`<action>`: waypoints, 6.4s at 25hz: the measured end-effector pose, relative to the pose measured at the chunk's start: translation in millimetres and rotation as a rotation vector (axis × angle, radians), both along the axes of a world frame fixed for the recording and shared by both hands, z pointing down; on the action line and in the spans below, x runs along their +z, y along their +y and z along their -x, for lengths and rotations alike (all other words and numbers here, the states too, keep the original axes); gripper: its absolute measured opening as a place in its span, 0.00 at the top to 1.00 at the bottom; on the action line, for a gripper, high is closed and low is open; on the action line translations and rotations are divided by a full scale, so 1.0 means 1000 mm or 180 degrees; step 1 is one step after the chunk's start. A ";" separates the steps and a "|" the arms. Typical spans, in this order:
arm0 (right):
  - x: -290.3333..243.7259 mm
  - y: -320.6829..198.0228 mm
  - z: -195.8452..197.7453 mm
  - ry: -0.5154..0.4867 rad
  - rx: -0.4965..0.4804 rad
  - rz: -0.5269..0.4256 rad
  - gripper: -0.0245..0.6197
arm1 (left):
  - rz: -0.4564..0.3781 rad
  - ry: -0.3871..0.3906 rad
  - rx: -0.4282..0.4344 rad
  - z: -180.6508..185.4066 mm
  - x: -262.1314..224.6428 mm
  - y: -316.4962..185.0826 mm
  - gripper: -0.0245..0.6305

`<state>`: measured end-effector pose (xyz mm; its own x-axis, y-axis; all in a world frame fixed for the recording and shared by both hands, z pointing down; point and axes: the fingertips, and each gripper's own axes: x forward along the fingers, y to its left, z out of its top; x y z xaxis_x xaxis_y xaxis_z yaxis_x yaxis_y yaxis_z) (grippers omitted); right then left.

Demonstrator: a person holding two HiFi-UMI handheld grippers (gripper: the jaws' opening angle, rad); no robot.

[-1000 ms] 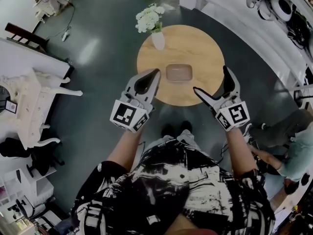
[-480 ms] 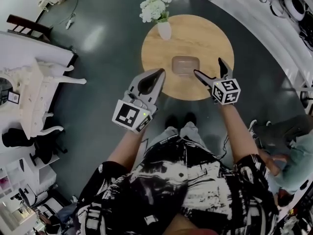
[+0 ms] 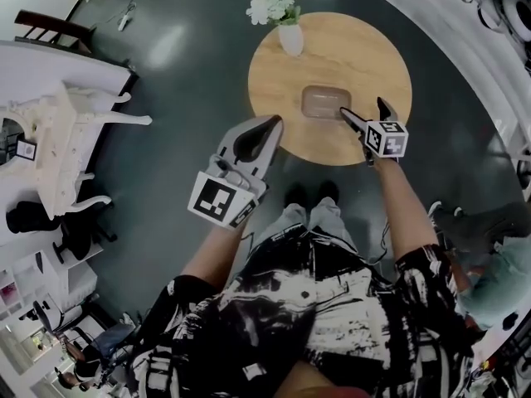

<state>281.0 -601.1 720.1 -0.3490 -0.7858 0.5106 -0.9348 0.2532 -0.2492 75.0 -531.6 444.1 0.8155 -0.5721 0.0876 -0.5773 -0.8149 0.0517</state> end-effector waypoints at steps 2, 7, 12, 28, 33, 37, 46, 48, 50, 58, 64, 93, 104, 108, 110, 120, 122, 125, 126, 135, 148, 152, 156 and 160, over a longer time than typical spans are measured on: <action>0.011 -0.003 0.001 -0.0029 -0.0016 0.0081 0.11 | 0.0030 -0.0020 -0.0047 0.004 0.003 -0.001 0.96; 0.032 -0.012 -0.002 -0.0157 0.0043 0.0297 0.24 | 0.0089 -0.0055 -0.0129 0.011 0.010 -0.007 0.96; 0.053 -0.015 -0.001 -0.0279 -0.0001 0.0533 0.39 | 0.0111 -0.0066 -0.0164 0.011 0.014 -0.013 0.96; 0.084 -0.017 0.003 -0.0686 -0.0023 0.0951 0.85 | 0.0160 -0.0099 -0.0234 0.010 0.023 -0.023 0.96; 0.089 -0.018 0.002 -0.0918 0.0088 0.1070 0.89 | 0.0165 -0.0095 -0.0253 0.013 0.021 -0.026 0.96; 0.087 -0.020 0.001 -0.1084 0.0096 0.1113 0.91 | 0.0176 -0.0096 -0.0263 0.012 0.021 -0.030 0.96; 0.067 -0.020 0.007 -0.1302 0.0047 0.0923 0.95 | 0.0137 -0.0082 -0.0217 0.010 0.018 -0.030 0.96; 0.055 -0.021 0.006 -0.1326 0.0048 0.0845 0.95 | 0.0114 -0.0061 -0.0198 0.009 0.014 -0.029 0.96; 0.046 -0.018 0.008 -0.1331 0.0015 0.0785 0.95 | 0.0104 -0.0058 -0.0189 0.009 0.012 -0.026 0.96; -0.020 -0.010 -0.002 -0.1247 -0.0044 0.0318 0.95 | -0.0033 0.0025 -0.0105 0.004 -0.004 -0.016 0.96; -0.151 -0.001 -0.024 -0.0674 -0.0044 -0.0712 0.95 | -0.0205 0.0136 -0.0106 0.008 -0.032 -0.020 0.96; -0.402 0.142 -0.022 0.0647 0.0304 -0.2547 0.95 | -0.0704 0.0248 0.0142 -0.012 -0.125 -0.002 0.96; -0.405 0.137 -0.018 0.0599 0.0295 -0.2527 0.95 | -0.0723 0.0285 0.0125 -0.008 -0.132 -0.002 0.96; -0.405 0.135 -0.015 0.0571 0.0266 -0.2526 0.95 | -0.0721 0.0289 0.0122 -0.007 -0.131 -0.001 0.96; -0.404 0.135 -0.013 0.0565 0.0252 -0.2526 0.95 | -0.0719 0.0294 0.0117 -0.006 -0.131 -0.001 0.96; -0.403 0.138 -0.009 0.0599 0.0195 -0.2545 0.93 | -0.0714 0.0304 0.0095 -0.005 -0.128 0.003 0.96; -0.402 0.138 -0.008 0.0609 0.0189 -0.2543 0.93 | -0.0718 0.0304 0.0098 -0.005 -0.128 0.003 0.96; -0.402 0.137 -0.007 0.0599 0.0196 -0.2548 0.93 | -0.0712 0.0303 0.0106 -0.006 -0.127 0.003 0.96; -0.402 0.137 -0.007 0.0596 0.0196 -0.2548 0.93 | -0.0708 0.0302 0.0108 -0.006 -0.126 0.003 0.96; -0.402 0.140 -0.011 0.0570 0.0213 -0.2553 0.93 | -0.0698 0.0305 0.0118 -0.009 -0.123 0.007 0.96; -0.398 0.140 -0.015 0.0575 0.0254 -0.2485 0.94 | -0.0697 0.0276 0.0124 -0.010 -0.124 0.009 0.96; -0.397 0.140 -0.017 0.0579 0.0258 -0.2482 0.94 | -0.0704 0.0266 0.0128 -0.011 -0.123 0.009 0.96; -0.398 0.139 -0.016 0.0588 0.0236 -0.2472 0.94 | -0.0692 0.0254 0.0135 -0.013 -0.124 0.009 0.96; -0.398 0.138 -0.015 0.0591 0.0211 -0.2471 0.94 | -0.0694 0.0255 0.0133 -0.014 -0.124 0.008 0.96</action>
